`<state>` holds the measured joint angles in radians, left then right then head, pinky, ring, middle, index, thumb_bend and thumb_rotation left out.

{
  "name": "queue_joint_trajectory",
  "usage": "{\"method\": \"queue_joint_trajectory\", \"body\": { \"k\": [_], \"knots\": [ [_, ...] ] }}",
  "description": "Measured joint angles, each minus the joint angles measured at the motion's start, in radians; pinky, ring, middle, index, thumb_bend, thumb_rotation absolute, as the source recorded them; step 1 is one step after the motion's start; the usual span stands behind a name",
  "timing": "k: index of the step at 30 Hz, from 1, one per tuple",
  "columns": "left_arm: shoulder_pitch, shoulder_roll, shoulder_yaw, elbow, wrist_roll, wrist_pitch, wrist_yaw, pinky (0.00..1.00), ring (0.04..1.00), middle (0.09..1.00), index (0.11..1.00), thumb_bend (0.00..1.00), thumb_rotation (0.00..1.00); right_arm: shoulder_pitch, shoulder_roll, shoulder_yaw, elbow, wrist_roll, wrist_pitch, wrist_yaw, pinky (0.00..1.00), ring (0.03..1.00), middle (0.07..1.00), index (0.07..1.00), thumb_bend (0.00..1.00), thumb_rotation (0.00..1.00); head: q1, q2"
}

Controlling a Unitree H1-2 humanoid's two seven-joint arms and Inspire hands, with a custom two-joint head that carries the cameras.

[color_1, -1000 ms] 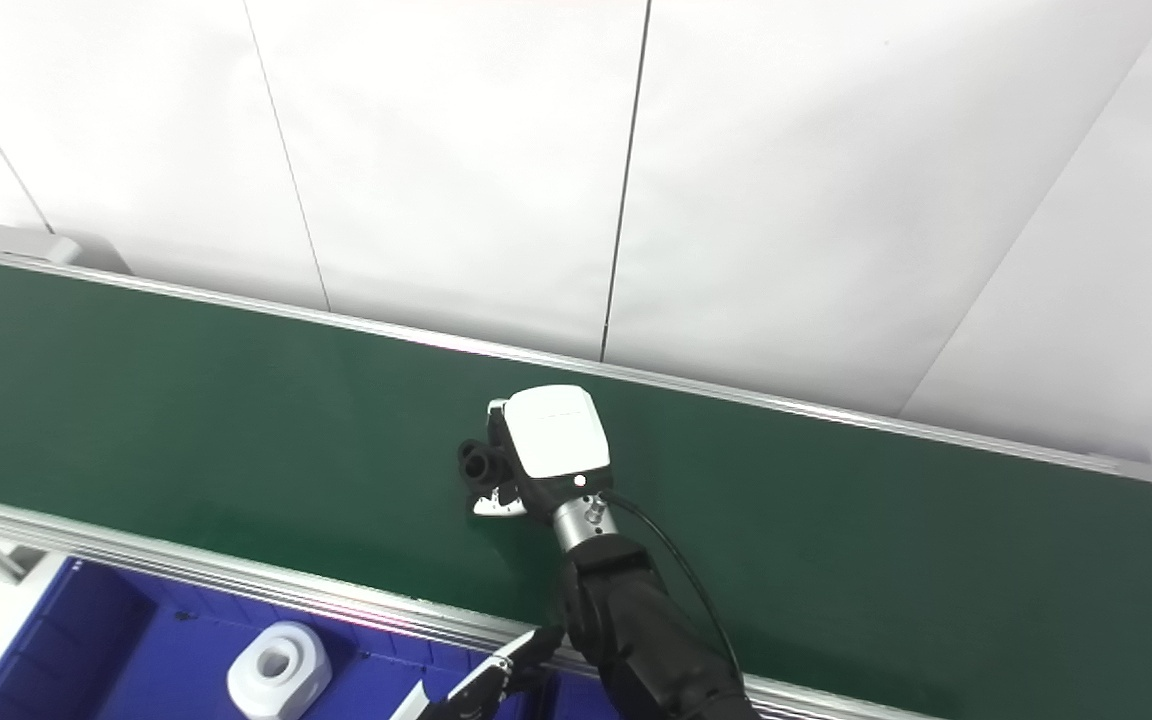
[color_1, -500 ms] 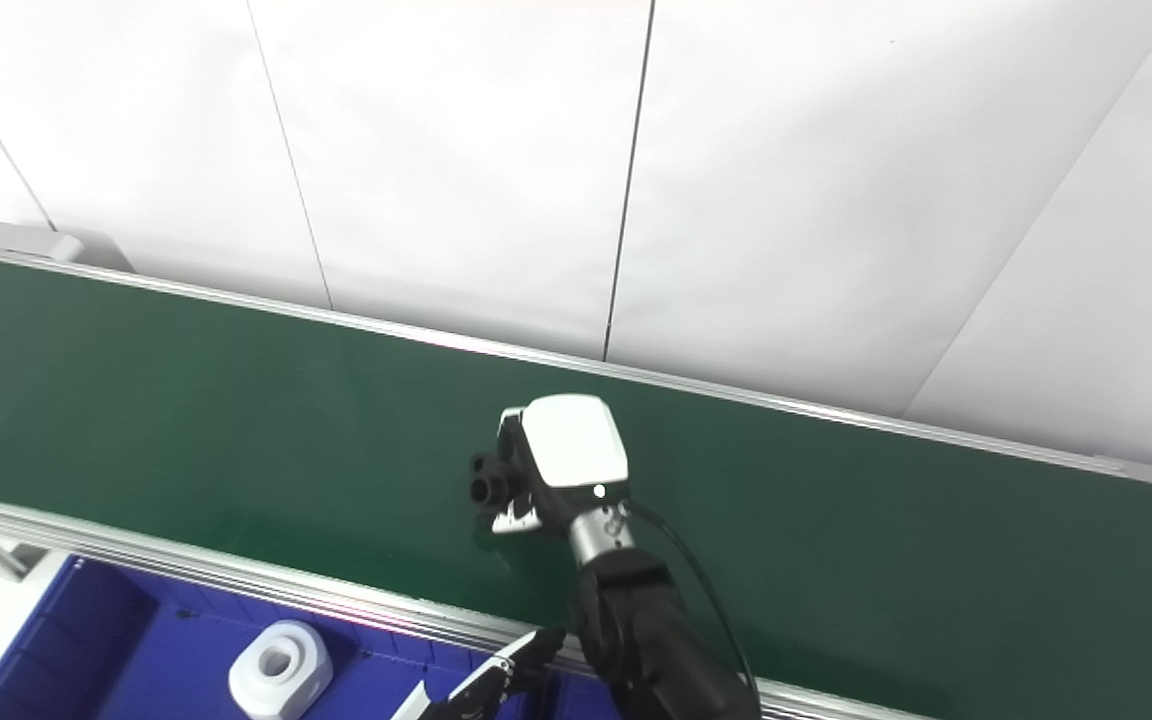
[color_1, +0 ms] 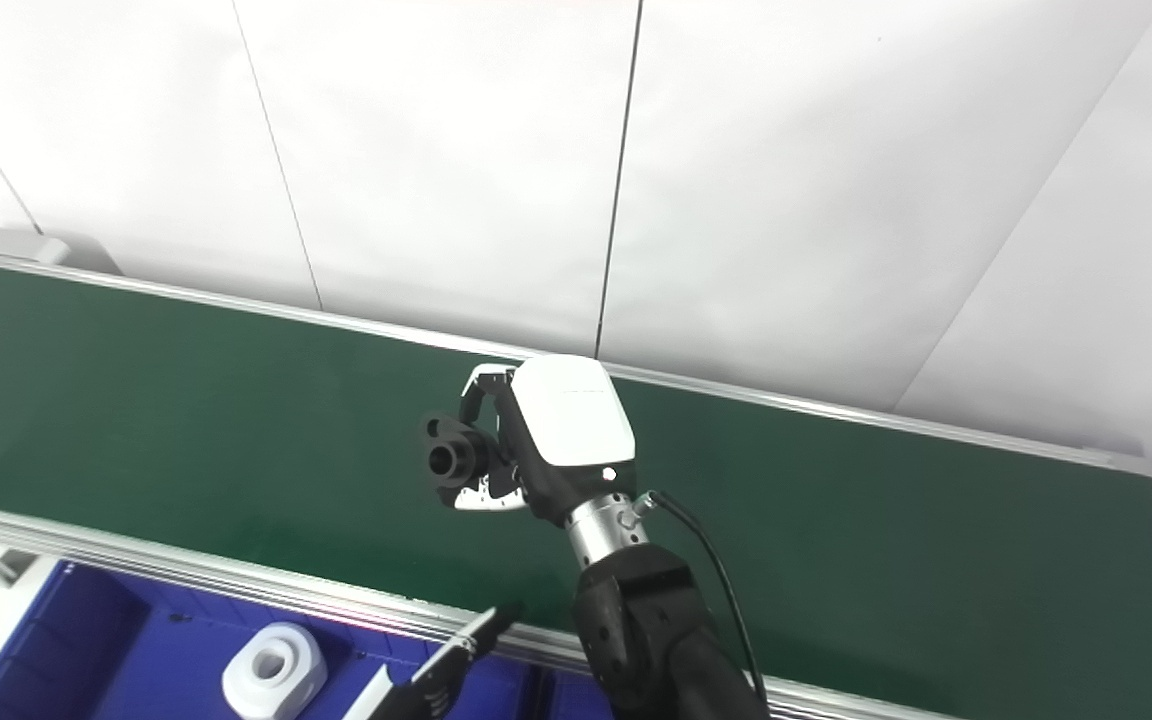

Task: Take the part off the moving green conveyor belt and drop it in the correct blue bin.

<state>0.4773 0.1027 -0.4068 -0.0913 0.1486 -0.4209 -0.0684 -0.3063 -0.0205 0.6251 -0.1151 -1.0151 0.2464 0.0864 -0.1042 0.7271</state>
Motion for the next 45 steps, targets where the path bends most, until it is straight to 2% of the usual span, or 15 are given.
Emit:
{"method": "queue_joint_trajectory", "body": {
  "k": [5,8,10,11,12,14,16,18,21,24,27,30,37,42,45],
  "knots": [
    [0.001,0.009,0.014,0.000,-0.005,0.001,-0.015,1.00,1.000,0.993,0.958,0.76,0.84,0.055,-0.006,-0.024,-0.073,-0.031,0.000,0.022,0.08,0.132,0.214,0.488,0.51,0.13,-0.015,0.006],
    [0.003,0.021,0.021,-0.016,-0.039,0.004,-0.033,1.00,1.000,0.991,0.959,0.76,0.83,0.086,-0.012,-0.030,-0.118,-0.042,0.000,0.044,0.08,0.128,0.207,0.487,0.51,0.13,-0.100,0.044],
    [0.006,0.025,0.032,-0.035,-0.059,0.005,-0.039,1.00,1.000,0.993,0.965,0.75,0.84,0.107,-0.018,-0.033,-0.156,-0.060,0.000,0.066,0.08,0.131,0.211,0.487,0.51,0.13,-0.115,0.052],
    [0.007,0.027,0.037,-0.041,-0.070,0.005,-0.044,1.00,1.000,0.995,0.974,0.73,0.86,0.117,-0.021,-0.037,-0.173,-0.068,0.000,0.080,0.08,0.135,0.218,0.487,0.51,0.13,-0.162,0.076],
    [0.006,0.031,0.044,-0.043,-0.082,0.005,-0.048,1.00,1.000,0.995,0.975,0.72,0.86,0.128,-0.025,-0.044,-0.196,-0.079,0.000,0.099,0.08,0.136,0.219,0.487,0.51,0.13,-0.163,0.077],
    [0.007,0.041,0.058,-0.060,-0.098,0.008,-0.060,1.00,1.000,0.999,0.993,0.71,0.90,0.153,-0.041,-0.060,-0.247,-0.100,0.000,0.137,0.08,0.135,0.215,0.487,0.51,0.13,-0.241,0.121],
    [0.010,0.057,0.067,-0.102,-0.118,0.024,-0.073,1.00,1.000,0.994,0.996,0.70,0.91,0.185,-0.067,-0.081,-0.316,-0.114,0.000,0.194,0.08,0.133,0.211,0.486,0.51,0.13,-0.248,0.126],
    [0.012,0.070,0.090,-0.141,-0.142,0.045,-0.080,1.00,1.000,0.981,0.990,0.69,0.90,0.223,-0.096,-0.103,-0.378,-0.137,0.000,0.243,0.09,0.140,0.221,0.486,0.51,0.13,-0.319,0.167],
    [0.009,0.090,0.114,-0.167,-0.188,0.079,-0.092,1.00,1.000,0.980,0.989,0.68,0.87,0.286,-0.128,-0.128,-0.439,-0.178,0.000,0.319,0.09,0.145,0.228,0.487,0.51,0.13,-0.345,0.183],
    [0.005,0.111,0.127,-0.171,-0.215,0.091,-0.114,1.00,1.000,0.977,0.988,0.71,0.87,0.344,-0.133,-0.154,-0.499,-0.189,-0.001,0.394,0.08,0.135,0.215,0.487,0.51,0.13,-0.374,0.199],
    [-0.004,0.126,0.151,-0.174,-0.241,0.123,-0.126,1.00,1.000,0.975,0.982,0.72,0.85,0.419,-0.138,-0.180,-0.561,-0.192,-0.002,0.431,0.08,0.142,0.225,0.487,0.51,0.13,-0.393,0.209],
    [-0.010,0.138,0.172,-0.197,-0.265,0.163,-0.133,1.00,0.993,0.964,0.974,0.71,0.81,0.480,-0.142,-0.200,-0.571,-0.213,-0.004,0.460,0.09,0.146,0.236,0.488,0.51,0.13,-0.409,0.215],
    [-0.033,0.141,0.194,-0.208,-0.313,0.180,-0.163,1.00,1.000,0.977,1.000,0.66,0.81,0.562,-0.117,-0.245,-0.592,-0.272,-0.004,0.580,0.12,0.189,0.311,0.488,0.50,0.13,-0.446,0.216],
    [-0.034,0.140,0.207,-0.205,-0.317,0.182,-0.179,1.00,1.000,0.972,0.999,0.68,0.82,0.601,-0.108,-0.253,-0.555,-0.301,-0.009,0.595,0.12,0.185,0.290,0.489,0.51,0.12,-0.433,0.213],
    [-0.033,0.137,0.209,-0.205,-0.319,0.182,-0.187,1.00,1.000,0.971,0.998,0.67,0.80,0.621,-0.109,-0.248,-0.494,-0.315,-0.017,0.591,0.14,0.218,0.332,0.490,0.51,0.12,-0.433,0.215]
  ]
}}
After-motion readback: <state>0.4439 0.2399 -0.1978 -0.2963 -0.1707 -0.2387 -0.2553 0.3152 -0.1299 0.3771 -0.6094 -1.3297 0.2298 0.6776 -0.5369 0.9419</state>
